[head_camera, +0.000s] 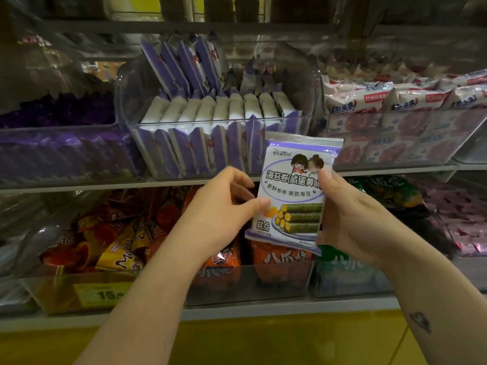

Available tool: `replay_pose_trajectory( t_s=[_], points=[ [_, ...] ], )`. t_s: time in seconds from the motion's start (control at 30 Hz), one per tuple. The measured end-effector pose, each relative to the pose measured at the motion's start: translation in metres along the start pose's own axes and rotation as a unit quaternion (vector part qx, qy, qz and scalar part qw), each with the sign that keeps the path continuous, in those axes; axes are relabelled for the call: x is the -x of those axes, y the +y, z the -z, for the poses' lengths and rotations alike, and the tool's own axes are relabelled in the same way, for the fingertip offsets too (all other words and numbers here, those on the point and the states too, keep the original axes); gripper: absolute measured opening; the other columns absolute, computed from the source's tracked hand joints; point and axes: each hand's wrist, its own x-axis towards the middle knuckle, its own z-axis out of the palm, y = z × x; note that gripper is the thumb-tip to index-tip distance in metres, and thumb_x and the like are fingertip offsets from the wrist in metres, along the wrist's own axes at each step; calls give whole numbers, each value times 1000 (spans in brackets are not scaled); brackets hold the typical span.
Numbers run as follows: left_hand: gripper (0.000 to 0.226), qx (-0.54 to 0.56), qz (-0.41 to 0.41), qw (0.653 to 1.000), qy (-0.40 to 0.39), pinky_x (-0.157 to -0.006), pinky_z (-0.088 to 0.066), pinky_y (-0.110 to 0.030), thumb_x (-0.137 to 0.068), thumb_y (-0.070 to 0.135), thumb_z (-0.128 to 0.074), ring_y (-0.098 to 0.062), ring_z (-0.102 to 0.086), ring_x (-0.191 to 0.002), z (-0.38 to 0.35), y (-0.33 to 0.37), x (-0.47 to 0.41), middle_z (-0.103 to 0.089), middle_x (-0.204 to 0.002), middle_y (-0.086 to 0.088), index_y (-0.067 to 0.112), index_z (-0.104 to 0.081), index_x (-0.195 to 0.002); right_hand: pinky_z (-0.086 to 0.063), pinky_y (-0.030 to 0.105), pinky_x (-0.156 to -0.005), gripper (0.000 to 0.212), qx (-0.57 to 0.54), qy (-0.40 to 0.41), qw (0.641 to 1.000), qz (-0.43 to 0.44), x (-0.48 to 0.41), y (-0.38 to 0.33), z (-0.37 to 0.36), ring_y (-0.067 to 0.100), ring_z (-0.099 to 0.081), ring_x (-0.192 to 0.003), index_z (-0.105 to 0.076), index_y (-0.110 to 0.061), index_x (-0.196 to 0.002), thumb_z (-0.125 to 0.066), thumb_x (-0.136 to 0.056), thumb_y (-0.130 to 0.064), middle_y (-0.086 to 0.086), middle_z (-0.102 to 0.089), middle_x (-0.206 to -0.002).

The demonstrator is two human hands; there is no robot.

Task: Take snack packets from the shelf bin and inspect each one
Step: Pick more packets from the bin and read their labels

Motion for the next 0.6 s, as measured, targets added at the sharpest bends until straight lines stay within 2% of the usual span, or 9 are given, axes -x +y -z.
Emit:
replay_pose_trajectory(
  t_s=[0.03, 0.1, 0.2, 0.3, 0.4, 0.47, 0.53, 0.6],
  points=[
    [19, -45, -43, 996, 62, -75, -59, -33, -83, 31, -73, 2, -65, -78, -3, 4, 2, -68, -89, 14, 34, -56, -90, -56, 54, -84, 44, 20, 8, 999, 28, -1, 1, -4, 29, -65, -112, -48, -29, -132, -41, -92, -46, 6, -66, -125],
    [19, -63, -110, 987, 98, -80, -58, -31, -86, 29, -70, 5, -62, -88, -10, 11, 6, -64, -100, 18, 39, -56, -94, -59, 44, -76, 40, 54, 19, 996, 70, -3, 3, -11, 26, -68, -107, -52, -30, -127, -45, -91, -45, 5, -69, -120],
    [32, 13, -122, 992, 26, -93, -54, -35, -83, 48, -67, 1, -59, -110, -13, 13, 9, -61, -117, 21, 42, -54, -111, -57, 39, -83, 42, 64, -3, 995, 80, -2, 4, -15, 25, -65, -112, -53, -35, -130, -42, -93, -52, 5, -67, -123],
    [53, 108, -94, 986, -84, -100, -48, -33, -67, 73, -64, 5, -55, -116, -9, 12, 8, -57, -119, 32, 57, -45, -115, -55, 39, -87, 43, 24, -38, 997, 58, 0, 1, -15, 25, -60, -120, -51, -38, -135, -36, -96, -50, 3, -62, -132],
    [66, 112, -101, 978, -142, -91, -49, -18, -64, 65, -72, 15, -54, -110, -10, 10, 7, -51, -117, 43, 70, -28, -114, -55, 42, -86, 45, 29, -66, 995, 64, 2, -1, -11, 28, -56, -124, -41, -37, -143, -42, -98, -35, 6, -57, -138],
    [72, 119, -103, 975, -159, -84, -51, -12, -67, 58, -74, 15, -54, -110, -13, 6, 7, -51, -123, 36, 68, -23, -117, -56, 43, -84, 54, 32, -67, 995, 64, 2, 0, -8, 29, -59, -121, -38, -40, -144, -56, -93, -33, 8, -59, -134],
    [68, 146, -104, 968, -177, -83, -52, -14, -75, 46, -74, 8, -57, -112, -13, 4, 7, -53, -128, 24, 64, -26, -120, -57, 42, -81, 68, 60, -50, 994, 72, 3, 1, -7, 26, -62, -117, -35, -46, -143, -67, -85, -33, 3, -63, -129],
    [64, 174, -100, 962, -185, -88, -54, -23, -81, 34, -71, 2, -59, -114, -12, 2, 6, -58, -128, 18, 59, -33, -126, -58, 37, -78, 75, 103, -19, 991, 85, 2, 3, -6, 21, -65, -113, -32, -49, -142, -71, -81, -30, -2, -66, -123]
  ],
)
